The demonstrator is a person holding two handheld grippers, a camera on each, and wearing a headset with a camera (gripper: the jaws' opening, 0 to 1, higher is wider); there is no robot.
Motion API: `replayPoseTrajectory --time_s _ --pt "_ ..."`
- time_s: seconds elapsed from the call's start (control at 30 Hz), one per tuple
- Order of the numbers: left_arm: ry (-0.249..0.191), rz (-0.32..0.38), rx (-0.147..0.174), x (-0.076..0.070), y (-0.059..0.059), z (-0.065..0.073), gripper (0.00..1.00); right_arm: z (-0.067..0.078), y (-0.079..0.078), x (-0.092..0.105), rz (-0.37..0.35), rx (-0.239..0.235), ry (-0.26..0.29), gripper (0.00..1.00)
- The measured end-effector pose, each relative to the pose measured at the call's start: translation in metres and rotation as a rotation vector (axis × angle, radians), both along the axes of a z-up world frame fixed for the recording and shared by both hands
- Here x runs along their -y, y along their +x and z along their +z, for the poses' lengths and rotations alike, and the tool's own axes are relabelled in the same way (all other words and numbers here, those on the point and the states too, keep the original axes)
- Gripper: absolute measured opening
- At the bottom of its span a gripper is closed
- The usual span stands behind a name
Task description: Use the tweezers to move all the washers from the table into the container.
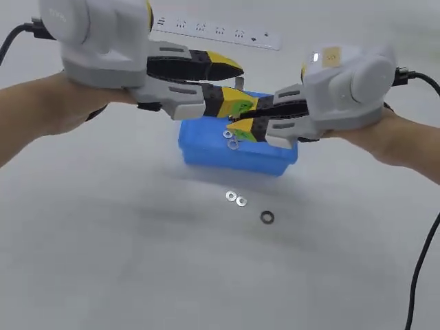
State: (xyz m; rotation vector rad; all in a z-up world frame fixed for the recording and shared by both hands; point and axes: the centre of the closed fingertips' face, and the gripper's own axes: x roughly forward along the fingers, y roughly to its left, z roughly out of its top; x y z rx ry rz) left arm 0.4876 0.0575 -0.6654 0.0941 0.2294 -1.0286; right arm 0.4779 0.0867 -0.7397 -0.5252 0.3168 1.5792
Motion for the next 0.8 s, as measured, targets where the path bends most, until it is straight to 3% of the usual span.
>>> replayPoseTrajectory --time_s 0.1,0.2,0.3,0.4,0.47,0.5,0.53,0.57,0.6,0.63,0.7,0.8 --pt "-0.017 -0.031 -0.034 0.000 -0.008 0.000 0.23 -0.002 0.000 0.000 0.005 -0.003 -0.003 0.07" --pt "0.007 -0.064 -0.006 0.004 -0.014 0.000 0.19 -0.002 0.000 -0.001 0.009 -0.008 0.002 0.07" --pt "0.029 -0.068 0.016 0.004 -0.013 0.000 0.12 -0.002 -0.003 -0.001 0.019 -0.008 -0.001 0.07" --pt "0.024 -0.051 0.010 0.001 -0.010 0.001 0.08 -0.002 -0.005 -0.001 0.024 -0.010 -0.002 0.07" --pt "0.018 -0.069 0.003 0.002 -0.014 0.004 0.08 0.001 -0.005 0.001 0.023 -0.011 0.005 0.07" --pt "0.038 -0.075 0.028 0.003 -0.015 0.005 0.07 0.001 -0.006 0.001 0.026 -0.010 0.005 0.07" --pt "0.041 -0.082 0.027 0.004 -0.017 0.005 0.07 0.002 -0.006 0.001 0.029 -0.009 0.004 0.08" --pt "0.078 -0.088 0.069 0.003 -0.016 0.005 0.07 0.002 -0.007 0.001 0.032 -0.007 0.003 0.08" --pt "0.085 -0.090 0.084 0.004 -0.016 0.006 0.06 0.002 -0.006 0.001 0.031 -0.007 0.002 0.08" --pt "0.068 -0.093 0.071 0.005 -0.018 0.007 0.06 0.003 -0.006 0.000 0.026 -0.008 0.007 0.08" --pt "0.079 -0.096 0.097 0.005 -0.017 0.008 0.06 0.004 -0.004 0.000 0.022 -0.003 0.005 0.08" --pt "0.071 -0.097 0.097 0.003 -0.014 0.008 0.05 0.006 -0.004 0.001 0.023 0.008 0.002 0.08"
